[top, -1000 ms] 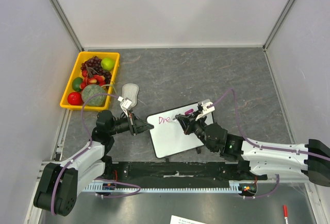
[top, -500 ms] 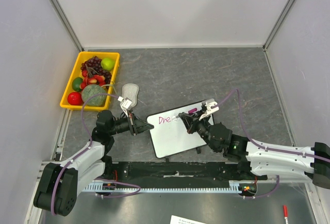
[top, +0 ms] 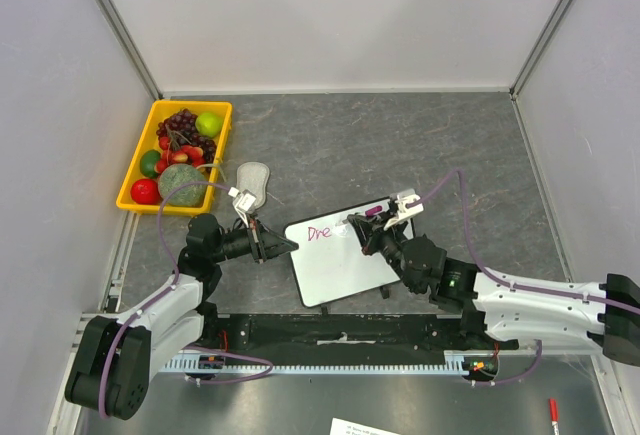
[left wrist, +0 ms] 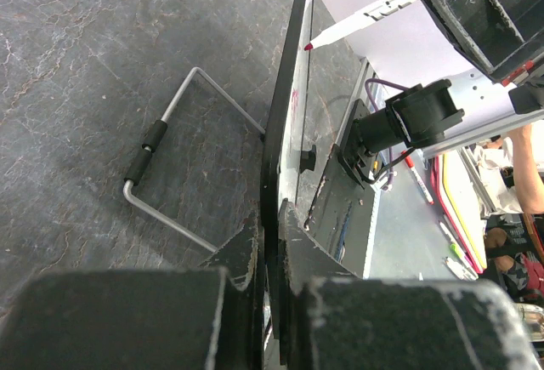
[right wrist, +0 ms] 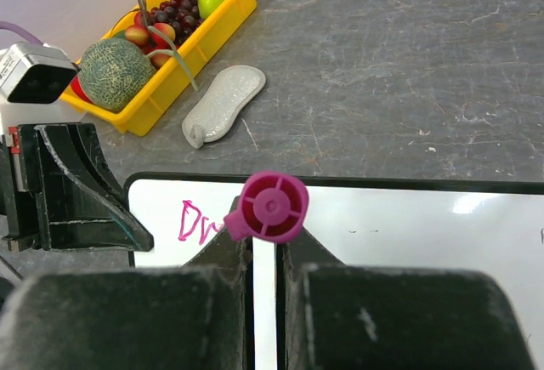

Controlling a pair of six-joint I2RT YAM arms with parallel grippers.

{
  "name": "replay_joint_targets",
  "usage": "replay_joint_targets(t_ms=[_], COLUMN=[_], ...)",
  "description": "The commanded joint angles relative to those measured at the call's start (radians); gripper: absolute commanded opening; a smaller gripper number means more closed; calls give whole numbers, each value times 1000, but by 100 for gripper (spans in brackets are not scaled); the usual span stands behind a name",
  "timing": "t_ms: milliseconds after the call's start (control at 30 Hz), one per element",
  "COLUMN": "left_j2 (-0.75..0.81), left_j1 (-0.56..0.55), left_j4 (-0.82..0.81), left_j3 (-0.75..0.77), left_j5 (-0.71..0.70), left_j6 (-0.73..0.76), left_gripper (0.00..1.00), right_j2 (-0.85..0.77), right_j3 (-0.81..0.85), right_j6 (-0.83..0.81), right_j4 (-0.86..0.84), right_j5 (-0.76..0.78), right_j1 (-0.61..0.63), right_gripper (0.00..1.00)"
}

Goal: Write a sentence on the whiteboard

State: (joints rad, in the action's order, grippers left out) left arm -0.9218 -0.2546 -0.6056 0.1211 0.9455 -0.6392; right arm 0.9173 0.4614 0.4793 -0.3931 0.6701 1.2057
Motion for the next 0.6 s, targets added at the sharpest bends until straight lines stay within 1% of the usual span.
replay_joint_targets(t_ms=[0, 267, 567], left_j2=[11, 12, 9], left_j1=[-2, -2, -2], left_j4=[-28, -28, -28], left_j3=[-9, -9, -9], left_j5=[3, 3, 3], left_j6=[58, 61, 61], left_gripper=[2, 2, 2], right_j2=[12, 38, 29], right_j3=[17, 11, -3], right_j6=[2, 4, 22], right_j4=[-49, -66, -24], right_j5=[39, 11, -36], right_j1=[-9, -14, -15], right_gripper=[0, 0, 0])
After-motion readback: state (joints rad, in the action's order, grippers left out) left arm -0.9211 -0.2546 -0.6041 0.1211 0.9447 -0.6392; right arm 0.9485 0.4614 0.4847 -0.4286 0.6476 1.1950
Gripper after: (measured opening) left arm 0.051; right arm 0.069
